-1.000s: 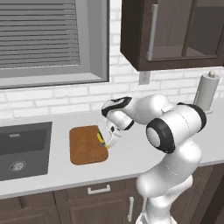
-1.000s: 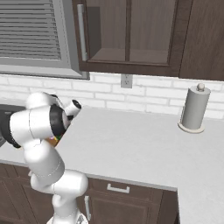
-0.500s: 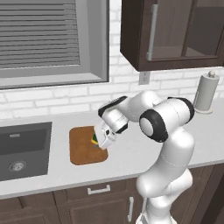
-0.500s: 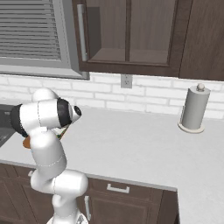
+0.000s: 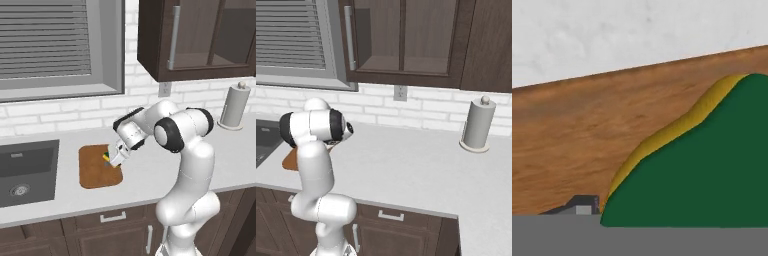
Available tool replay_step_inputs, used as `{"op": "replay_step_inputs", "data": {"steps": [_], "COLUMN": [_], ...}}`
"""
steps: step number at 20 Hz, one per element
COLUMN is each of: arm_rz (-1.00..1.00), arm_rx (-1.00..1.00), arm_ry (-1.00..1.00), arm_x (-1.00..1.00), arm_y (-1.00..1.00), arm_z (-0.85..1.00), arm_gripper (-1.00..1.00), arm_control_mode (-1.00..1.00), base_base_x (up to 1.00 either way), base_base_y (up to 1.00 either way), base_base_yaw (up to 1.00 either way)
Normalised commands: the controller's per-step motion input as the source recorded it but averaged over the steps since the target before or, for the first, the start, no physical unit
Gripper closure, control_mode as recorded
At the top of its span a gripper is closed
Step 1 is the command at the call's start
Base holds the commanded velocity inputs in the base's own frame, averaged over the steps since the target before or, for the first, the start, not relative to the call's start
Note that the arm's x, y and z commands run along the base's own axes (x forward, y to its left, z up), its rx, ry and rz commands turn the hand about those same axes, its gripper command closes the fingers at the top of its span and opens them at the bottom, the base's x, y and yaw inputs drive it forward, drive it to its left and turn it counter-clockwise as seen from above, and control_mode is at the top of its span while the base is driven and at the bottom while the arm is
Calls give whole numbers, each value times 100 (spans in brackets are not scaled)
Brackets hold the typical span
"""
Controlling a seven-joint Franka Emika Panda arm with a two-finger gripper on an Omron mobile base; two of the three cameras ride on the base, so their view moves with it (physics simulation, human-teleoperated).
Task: Pick up the sponge from the counter and clean the cutting board by briefly scrubbing or pressing down on the cutting board. Once finished, release the sponge.
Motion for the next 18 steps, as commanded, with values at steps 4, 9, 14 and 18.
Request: {"op": "replay_step_inputs", "data": {"steps": [4, 9, 14, 18], "arm_rz": [-3, -3, -5, -4], "arm_rx": [14, 11, 8, 13], "arm_ry": [-4, -13, -19, -12], "arm_x": [-2, -12, -4, 0], "arm_y": [76, 91, 100, 91], "arm_z": [-100, -98, -94, -100], "arm_gripper": [100, 100, 100, 100], "arm_control_mode": [-100, -100, -100, -100], "base_base_x": [0, 0, 0, 0], "base_base_y": [0, 0, 0, 0], "base_base_yaw": [0, 0, 0, 0]}}
